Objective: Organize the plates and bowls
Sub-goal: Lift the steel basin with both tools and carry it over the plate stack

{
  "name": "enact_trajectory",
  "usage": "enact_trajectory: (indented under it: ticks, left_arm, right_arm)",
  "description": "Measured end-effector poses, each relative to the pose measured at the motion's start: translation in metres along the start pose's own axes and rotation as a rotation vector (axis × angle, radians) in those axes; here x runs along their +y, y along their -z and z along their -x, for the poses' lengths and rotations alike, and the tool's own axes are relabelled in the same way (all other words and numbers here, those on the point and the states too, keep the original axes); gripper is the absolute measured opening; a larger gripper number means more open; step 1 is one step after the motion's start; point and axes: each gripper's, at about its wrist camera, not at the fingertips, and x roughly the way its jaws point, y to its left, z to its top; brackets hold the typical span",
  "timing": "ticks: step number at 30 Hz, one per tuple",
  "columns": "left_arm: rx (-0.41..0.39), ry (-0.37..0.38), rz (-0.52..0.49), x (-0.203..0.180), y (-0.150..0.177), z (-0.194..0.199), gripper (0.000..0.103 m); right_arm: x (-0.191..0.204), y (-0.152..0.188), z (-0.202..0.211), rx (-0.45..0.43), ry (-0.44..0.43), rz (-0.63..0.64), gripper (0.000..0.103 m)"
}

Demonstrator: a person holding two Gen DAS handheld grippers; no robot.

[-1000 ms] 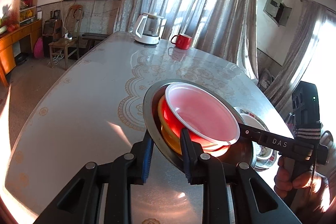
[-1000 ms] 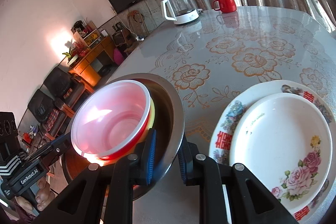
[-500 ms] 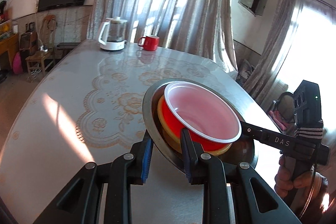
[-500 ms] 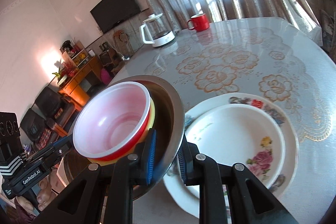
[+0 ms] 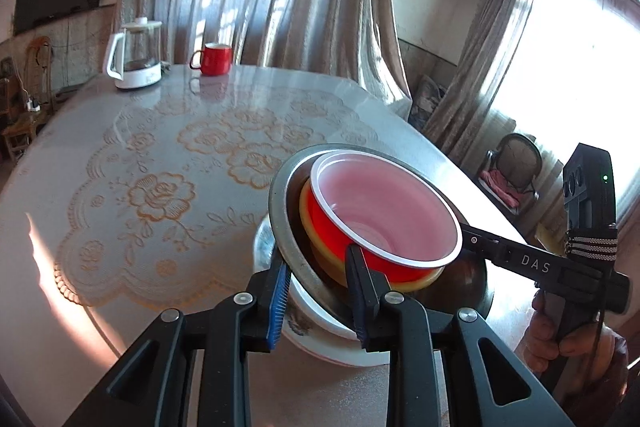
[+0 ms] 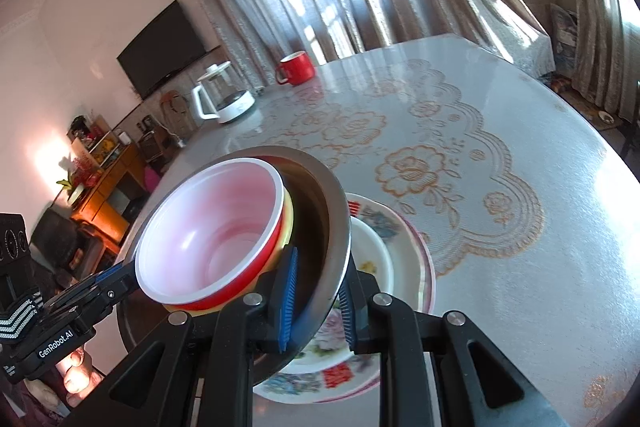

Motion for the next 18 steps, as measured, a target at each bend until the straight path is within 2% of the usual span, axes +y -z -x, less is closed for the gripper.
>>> enact_trajectory:
  ticks: [6,18]
  left_arm:
    - [0.062,-0.011,0.005,0.001,0.011,-0.024,0.028]
    - [0.11,-0.006,0.014,0.005,0.022,-0.04,0.029]
  right_arm:
    - [-0.015,0.006,-0.021,0.045,0.035,-0.026,0.02]
    - [-0.026,0.015,-0.038,0.075,0.077,-0.024,0.019]
